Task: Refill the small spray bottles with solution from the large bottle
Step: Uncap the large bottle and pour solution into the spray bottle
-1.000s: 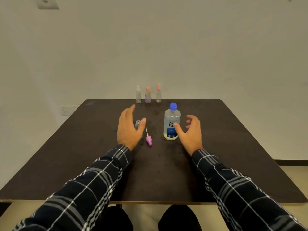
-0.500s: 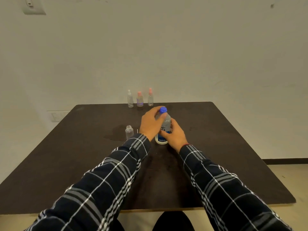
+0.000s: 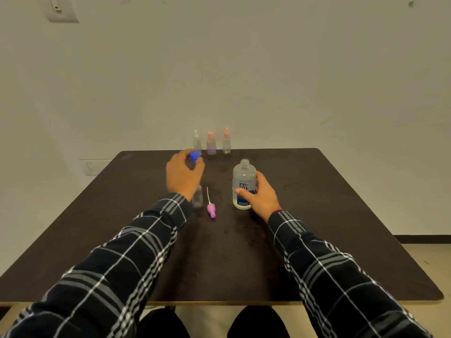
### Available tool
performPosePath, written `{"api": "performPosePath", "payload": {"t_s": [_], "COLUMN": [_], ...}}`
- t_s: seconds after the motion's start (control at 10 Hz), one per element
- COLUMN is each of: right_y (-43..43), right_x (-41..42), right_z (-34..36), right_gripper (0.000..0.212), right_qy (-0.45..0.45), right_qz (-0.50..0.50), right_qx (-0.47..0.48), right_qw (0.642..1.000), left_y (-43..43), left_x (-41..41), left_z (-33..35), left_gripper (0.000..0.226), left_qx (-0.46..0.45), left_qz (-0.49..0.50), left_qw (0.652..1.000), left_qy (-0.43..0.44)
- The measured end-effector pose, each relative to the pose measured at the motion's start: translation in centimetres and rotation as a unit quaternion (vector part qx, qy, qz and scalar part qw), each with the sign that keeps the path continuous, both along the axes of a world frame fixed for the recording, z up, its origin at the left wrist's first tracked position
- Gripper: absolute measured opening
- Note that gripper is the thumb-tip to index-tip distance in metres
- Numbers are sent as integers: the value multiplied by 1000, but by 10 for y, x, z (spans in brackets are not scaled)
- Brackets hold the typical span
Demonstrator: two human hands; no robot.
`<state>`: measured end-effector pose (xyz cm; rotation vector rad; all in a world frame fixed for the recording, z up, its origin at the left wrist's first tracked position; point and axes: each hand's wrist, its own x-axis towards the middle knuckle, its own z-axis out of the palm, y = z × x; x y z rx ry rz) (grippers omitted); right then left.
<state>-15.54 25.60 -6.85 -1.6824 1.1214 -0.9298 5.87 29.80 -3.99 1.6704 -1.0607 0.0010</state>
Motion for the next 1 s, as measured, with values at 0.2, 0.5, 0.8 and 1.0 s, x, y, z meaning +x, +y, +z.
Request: {"api": "performPosePath", "payload": {"t_s": [0.2,0.5,0.8,1.0], "right_y": [2,2,2,3], "right_x": [1,1,2,2], "right_z": [1,2,4,4], "right_gripper": [73,72,71,72], "right_qy": [2,16,26,28], "right_qz": [2,0,0,0], "right_qx": [8,8,12,6], "right_qw": [1000,1000,1000,1000], "left_y": [40,53,49,47], "left_x": [59,49,48,40], "left_z": [-45,-57,-49,-47], "left_gripper": [36,38,34,32], "left_qx": [228,330,354,271], "left_qz": [72,41,33,80], "left_qw": [971,939,930,956], "left_qy": [-32,-92,-97,-73]}}
